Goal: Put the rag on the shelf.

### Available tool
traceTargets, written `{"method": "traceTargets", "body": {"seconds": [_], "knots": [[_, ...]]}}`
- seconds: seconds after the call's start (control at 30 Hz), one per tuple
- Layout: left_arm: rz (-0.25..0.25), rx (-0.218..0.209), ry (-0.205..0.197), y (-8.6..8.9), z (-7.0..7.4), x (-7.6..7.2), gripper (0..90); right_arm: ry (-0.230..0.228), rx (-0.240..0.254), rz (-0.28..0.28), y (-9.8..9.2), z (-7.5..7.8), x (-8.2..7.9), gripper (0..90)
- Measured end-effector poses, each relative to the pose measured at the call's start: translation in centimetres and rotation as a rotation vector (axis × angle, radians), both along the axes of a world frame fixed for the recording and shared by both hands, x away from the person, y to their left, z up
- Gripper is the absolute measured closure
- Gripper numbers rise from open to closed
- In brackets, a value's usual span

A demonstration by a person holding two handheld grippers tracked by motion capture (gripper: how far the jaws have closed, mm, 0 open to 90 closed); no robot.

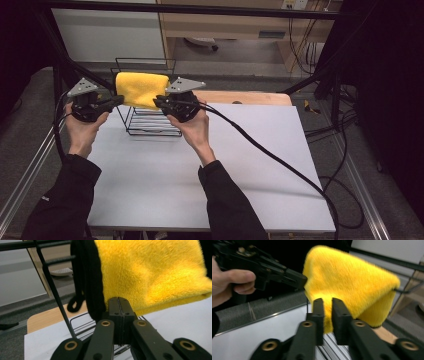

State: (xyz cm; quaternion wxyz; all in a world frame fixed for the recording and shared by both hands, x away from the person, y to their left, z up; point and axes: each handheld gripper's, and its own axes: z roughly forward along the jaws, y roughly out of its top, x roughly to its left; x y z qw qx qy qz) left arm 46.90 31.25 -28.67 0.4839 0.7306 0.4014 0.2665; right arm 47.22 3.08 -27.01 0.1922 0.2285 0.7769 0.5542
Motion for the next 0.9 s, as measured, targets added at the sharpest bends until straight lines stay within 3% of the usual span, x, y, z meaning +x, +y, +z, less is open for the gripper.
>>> {"method": "traceTargets", "body": {"seconds": [0.13,0.47,0.67,0.9], "knots": [[0.005,-0.004,0.004,0.0,-0.7,0.4,89.7,0.044,-0.019,-0.031,0.1,-1.4,1.0,90.0],[0.003,-0.018,0.0,0.0,-1.0,0.5,89.7,0.028,-0.051,-0.081,0.2,-2.5,2.4,88.4],[-0.023,-0.009,-0.003,0.3,-0.8,-0.6,85.3,0.011,-0.024,-0.042,-0.4,-2.0,1.3,78.2],[-0.055,0.014,0.028,0.7,-1.8,-2.5,65.2,0.04,0.007,-0.029,-2.8,-1.2,-0.3,57.6]]}}
